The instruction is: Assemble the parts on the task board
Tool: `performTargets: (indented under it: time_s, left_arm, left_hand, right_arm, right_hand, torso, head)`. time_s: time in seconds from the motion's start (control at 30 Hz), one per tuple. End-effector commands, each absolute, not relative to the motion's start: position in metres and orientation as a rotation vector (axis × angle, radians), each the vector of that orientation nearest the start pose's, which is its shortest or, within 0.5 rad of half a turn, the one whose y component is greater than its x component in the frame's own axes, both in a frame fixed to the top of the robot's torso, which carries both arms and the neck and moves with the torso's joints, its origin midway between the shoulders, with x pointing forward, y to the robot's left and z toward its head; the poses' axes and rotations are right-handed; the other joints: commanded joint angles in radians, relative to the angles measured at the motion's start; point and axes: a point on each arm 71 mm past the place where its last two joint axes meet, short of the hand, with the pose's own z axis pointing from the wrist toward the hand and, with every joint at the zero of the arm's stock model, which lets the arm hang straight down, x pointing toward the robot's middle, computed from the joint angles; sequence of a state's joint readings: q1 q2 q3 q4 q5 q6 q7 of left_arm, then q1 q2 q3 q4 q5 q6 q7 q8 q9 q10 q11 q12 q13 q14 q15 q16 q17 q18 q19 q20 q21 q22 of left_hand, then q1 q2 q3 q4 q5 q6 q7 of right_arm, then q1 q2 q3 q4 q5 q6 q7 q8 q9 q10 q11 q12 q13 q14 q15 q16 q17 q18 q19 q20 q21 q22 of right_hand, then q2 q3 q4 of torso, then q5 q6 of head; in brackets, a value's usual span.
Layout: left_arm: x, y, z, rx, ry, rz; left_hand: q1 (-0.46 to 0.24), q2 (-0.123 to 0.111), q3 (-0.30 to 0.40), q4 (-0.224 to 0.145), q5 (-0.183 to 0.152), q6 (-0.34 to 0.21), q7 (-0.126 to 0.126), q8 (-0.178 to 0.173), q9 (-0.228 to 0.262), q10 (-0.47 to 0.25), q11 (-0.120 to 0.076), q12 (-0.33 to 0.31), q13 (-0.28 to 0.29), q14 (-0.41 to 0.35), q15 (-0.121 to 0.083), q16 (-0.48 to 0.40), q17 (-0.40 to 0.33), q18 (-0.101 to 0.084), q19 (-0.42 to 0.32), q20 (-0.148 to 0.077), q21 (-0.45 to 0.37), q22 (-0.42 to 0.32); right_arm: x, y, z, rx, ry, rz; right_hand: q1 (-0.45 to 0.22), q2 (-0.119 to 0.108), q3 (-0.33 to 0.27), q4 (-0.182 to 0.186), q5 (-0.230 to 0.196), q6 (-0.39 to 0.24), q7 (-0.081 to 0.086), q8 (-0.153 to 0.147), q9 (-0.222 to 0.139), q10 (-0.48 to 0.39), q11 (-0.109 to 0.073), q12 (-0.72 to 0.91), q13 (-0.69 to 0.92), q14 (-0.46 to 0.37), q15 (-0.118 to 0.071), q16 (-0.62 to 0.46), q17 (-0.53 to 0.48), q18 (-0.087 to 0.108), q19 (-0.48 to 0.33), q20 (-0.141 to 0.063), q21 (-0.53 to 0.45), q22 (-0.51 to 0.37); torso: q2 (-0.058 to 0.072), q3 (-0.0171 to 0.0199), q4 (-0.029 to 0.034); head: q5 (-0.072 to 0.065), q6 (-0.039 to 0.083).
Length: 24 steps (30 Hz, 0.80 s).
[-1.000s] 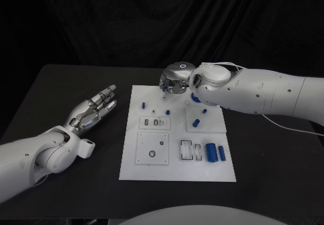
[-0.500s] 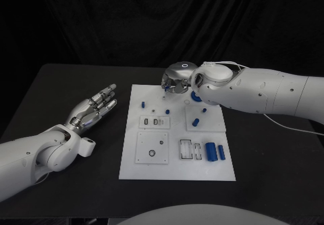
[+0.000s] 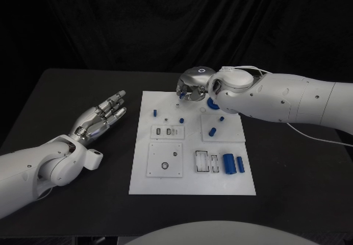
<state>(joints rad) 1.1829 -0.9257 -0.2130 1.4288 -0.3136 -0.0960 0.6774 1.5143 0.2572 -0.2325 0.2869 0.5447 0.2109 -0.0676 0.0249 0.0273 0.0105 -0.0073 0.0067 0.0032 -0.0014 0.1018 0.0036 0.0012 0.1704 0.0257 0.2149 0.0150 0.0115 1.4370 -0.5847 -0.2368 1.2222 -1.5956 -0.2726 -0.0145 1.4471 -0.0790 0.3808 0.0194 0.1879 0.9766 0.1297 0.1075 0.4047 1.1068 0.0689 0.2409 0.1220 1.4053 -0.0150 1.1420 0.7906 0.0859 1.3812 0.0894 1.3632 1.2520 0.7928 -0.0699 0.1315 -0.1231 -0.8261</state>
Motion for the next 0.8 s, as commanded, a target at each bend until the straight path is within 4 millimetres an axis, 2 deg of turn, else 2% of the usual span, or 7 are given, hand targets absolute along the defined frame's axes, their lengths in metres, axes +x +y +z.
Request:
performTargets:
  time_s: [0.03,0.63,0.8]
  left_arm:
    - [0.4606,0.2605,-0.22,-0.584,1.407,-1.698]
    - [0.4619,0.2603,-0.221,-0.588,1.418,-1.698]
    - [0.4624,0.2601,-0.2213,-0.588,1.42,-1.698]
  left_hand:
    - [0.012,-0.001,0.007,-0.001,0.005,-0.001,0.006,0.003,0.001,-0.001,0.004,-0.004,0.0,0.001,0.008,-0.004,-0.001,0.01,-0.001,0.008,0.005,0.001]
    - [0.014,-0.001,0.009,-0.001,0.002,-0.001,0.008,0.003,0.001,-0.001,0.006,-0.004,0.0,0.001,0.01,-0.004,-0.001,0.01,0.0,0.01,0.005,0.001]
    - [0.015,0.0,0.01,-0.002,0.001,-0.002,0.01,0.003,0.001,-0.001,0.007,-0.004,0.0,0.001,0.012,-0.004,-0.001,0.01,0.0,0.011,0.006,0.002]
  right_arm:
    - [0.5502,-0.1506,-0.15,-0.537,1.582,0.463]
    - [0.5529,-0.1487,-0.155,-0.541,1.589,0.462]
    - [0.5531,-0.148,-0.1563,-0.545,1.606,0.456]
  right_hand:
    - [0.006,-0.001,0.001,0.007,0.0,-0.006,0.001,-0.007,0.002,0.005,0.0,-0.004,0.0,-0.006,0.004,-0.007,-0.007,-0.006,-0.005,0.005,-0.003,-0.004]
    - [0.008,-0.001,0.003,0.011,-0.002,-0.012,-0.001,-0.014,0.003,0.004,0.001,-0.014,-0.001,-0.02,0.004,-0.027,-0.033,-0.002,-0.019,0.007,-0.017,-0.02]
    - [0.003,-0.007,0.002,0.021,-0.005,-0.044,-0.008,-0.035,-0.004,-0.017,0.007,-0.036,-0.007,-0.032,0.008,-0.041,-0.05,0.001,-0.03,0.01,-0.029,-0.031]
  torso:
    - [0.0,-0.0008,0.0012]
    - [0.001,-0.0008,0.0022]
    - [0.001,-0.0015,0.002]
  head:
    - [0.0,0.0]
    - [0.0,-0.005]
    - [0.0,-0.006]
